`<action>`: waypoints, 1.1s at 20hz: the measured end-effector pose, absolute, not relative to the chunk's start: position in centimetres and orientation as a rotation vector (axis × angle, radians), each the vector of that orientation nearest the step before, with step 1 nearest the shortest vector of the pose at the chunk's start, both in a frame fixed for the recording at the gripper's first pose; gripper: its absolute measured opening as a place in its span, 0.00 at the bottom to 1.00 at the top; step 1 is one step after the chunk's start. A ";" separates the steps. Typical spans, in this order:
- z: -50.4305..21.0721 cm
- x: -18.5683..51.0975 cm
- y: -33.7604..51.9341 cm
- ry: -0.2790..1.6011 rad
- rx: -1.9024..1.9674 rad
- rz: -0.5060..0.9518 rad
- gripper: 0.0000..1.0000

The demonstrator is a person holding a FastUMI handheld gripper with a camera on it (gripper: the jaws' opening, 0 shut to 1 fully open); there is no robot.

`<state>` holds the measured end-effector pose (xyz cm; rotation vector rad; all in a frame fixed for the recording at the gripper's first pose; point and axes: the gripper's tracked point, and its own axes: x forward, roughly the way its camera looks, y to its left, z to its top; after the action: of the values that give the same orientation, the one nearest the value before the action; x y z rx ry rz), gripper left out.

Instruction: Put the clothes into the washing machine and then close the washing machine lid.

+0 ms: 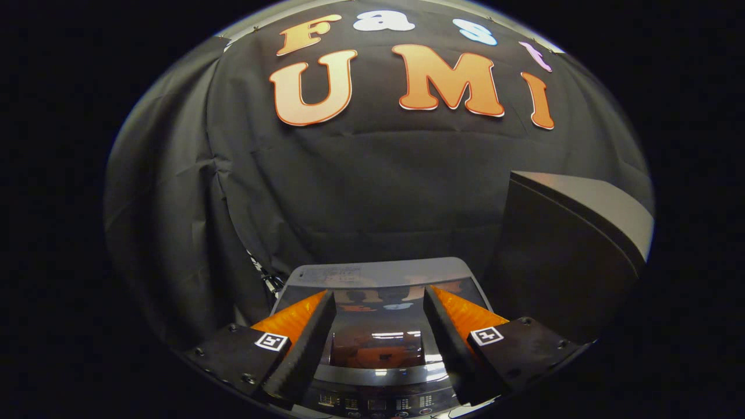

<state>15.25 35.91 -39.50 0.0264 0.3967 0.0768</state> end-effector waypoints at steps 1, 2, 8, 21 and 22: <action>-38.3 14.9 35.9 0.387 0.024 0.083 0.98; -37.1 14.7 35.7 0.375 0.021 0.088 0.98; -28.7 11.9 34.3 0.261 -0.018 0.115 0.98; -16.3 -1.9 21.0 0.115 0.028 0.137 0.97; -15.8 -3.3 19.4 0.116 0.030 0.138 0.97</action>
<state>-3.31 19.40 -15.75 0.0302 0.1163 0.1378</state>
